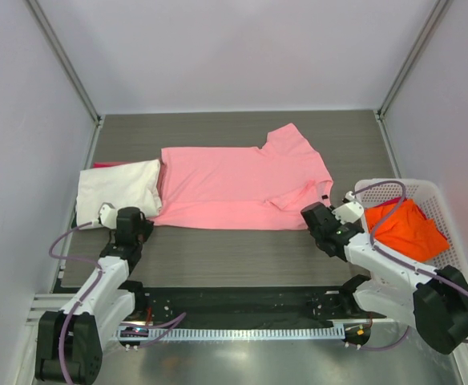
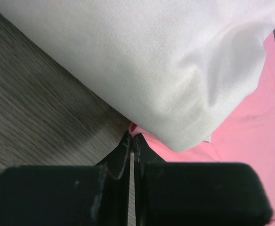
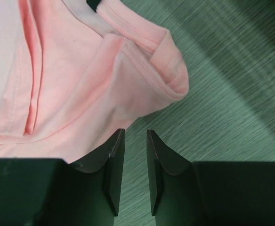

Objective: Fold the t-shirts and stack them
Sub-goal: Fold the tshirt

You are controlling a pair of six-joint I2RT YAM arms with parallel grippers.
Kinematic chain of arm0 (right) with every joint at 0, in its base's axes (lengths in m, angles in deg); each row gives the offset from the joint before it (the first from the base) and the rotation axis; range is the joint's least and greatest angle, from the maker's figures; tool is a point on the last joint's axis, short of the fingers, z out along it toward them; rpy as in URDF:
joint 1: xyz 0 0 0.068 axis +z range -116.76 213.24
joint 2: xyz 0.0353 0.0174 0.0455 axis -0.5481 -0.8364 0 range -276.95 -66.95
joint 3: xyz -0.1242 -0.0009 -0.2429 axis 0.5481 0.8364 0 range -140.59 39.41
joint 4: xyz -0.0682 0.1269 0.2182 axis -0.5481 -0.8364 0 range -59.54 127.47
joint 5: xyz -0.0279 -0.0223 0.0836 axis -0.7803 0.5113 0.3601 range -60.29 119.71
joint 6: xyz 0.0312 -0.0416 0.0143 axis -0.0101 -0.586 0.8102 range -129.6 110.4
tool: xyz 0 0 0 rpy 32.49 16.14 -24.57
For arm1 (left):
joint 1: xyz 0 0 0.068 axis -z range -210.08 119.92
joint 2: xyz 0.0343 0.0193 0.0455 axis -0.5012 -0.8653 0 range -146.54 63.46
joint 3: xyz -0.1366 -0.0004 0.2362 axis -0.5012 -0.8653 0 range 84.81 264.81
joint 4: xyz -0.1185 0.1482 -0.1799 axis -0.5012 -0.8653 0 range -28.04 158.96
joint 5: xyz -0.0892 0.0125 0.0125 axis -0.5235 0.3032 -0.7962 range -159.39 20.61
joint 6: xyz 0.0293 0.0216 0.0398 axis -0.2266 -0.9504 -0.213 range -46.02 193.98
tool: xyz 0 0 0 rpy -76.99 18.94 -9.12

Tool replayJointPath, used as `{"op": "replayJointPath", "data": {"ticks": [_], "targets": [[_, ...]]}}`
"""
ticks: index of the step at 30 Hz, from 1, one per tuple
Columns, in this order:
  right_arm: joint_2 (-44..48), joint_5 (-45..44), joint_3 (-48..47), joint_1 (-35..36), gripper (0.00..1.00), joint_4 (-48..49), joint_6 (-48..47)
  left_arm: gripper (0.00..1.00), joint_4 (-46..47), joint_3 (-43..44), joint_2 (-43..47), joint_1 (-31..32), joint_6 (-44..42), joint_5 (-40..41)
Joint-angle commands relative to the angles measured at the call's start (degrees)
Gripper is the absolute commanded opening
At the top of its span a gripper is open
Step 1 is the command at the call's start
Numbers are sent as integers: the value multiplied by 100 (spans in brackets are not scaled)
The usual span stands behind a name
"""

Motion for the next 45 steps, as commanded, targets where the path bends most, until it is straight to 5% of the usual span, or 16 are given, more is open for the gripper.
{"op": "replayJointPath", "data": {"ticks": [1,13,28,34,45], "targets": [[-256,-63,-30,86,31,196,491,0,-40,131,92,-34,-113,131],[-1276,-722,31,-80,41,565,975,0,-49,149,74,-43,-148,175],[-2189,-651,-241,-670,37,1172,333,0,30,149,-40,-34,-157,166],[-2225,-634,-276,-696,1,1260,123,0,48,158,-58,-34,-166,140],[-953,-854,-908,-714,1,40,-606,0,-365,552,153,-34,-324,-9]]}}
